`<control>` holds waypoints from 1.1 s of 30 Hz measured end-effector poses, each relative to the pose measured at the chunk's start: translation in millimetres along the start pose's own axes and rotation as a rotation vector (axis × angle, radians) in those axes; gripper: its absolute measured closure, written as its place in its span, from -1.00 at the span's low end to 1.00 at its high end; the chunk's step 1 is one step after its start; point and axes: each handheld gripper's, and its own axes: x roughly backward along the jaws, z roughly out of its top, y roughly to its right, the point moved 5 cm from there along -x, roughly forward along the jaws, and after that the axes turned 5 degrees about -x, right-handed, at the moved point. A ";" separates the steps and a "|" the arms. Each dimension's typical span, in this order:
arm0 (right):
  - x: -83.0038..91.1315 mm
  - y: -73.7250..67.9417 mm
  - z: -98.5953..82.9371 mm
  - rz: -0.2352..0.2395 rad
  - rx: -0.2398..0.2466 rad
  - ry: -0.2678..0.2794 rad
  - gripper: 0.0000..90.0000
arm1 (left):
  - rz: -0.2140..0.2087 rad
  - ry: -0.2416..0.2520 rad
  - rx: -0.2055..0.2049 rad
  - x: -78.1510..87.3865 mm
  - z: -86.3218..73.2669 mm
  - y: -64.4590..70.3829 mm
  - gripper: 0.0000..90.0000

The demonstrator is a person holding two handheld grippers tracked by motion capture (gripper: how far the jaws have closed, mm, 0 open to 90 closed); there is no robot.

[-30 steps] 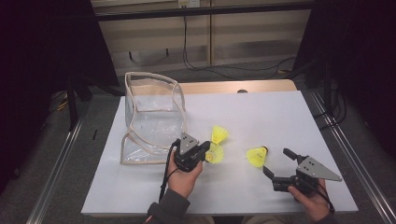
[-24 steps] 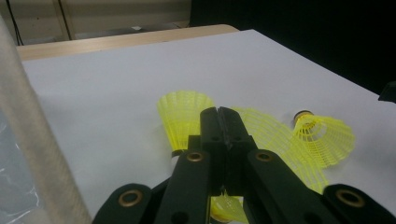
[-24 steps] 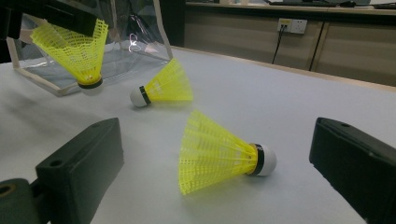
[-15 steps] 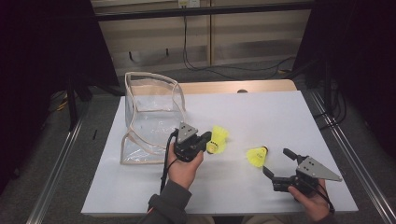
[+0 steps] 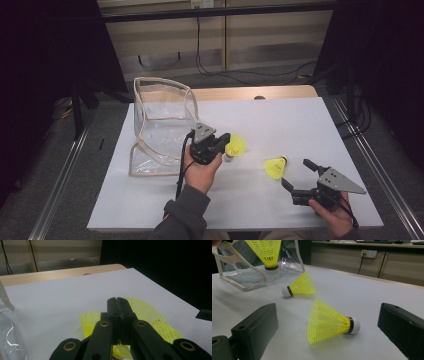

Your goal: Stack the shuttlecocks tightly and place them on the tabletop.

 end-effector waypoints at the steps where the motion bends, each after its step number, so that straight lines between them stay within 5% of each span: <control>1: 0.0 0.0 -0.1 0.001 0.000 0.000 -0.95 | 0.005 0.001 -0.003 -0.9 1.8 -0.5 1.00; 33: 0.0 0.5 -0.6 0.005 0.005 -0.002 -0.95 | 0.083 0.001 0.017 -23.5 28.8 -17.3 1.00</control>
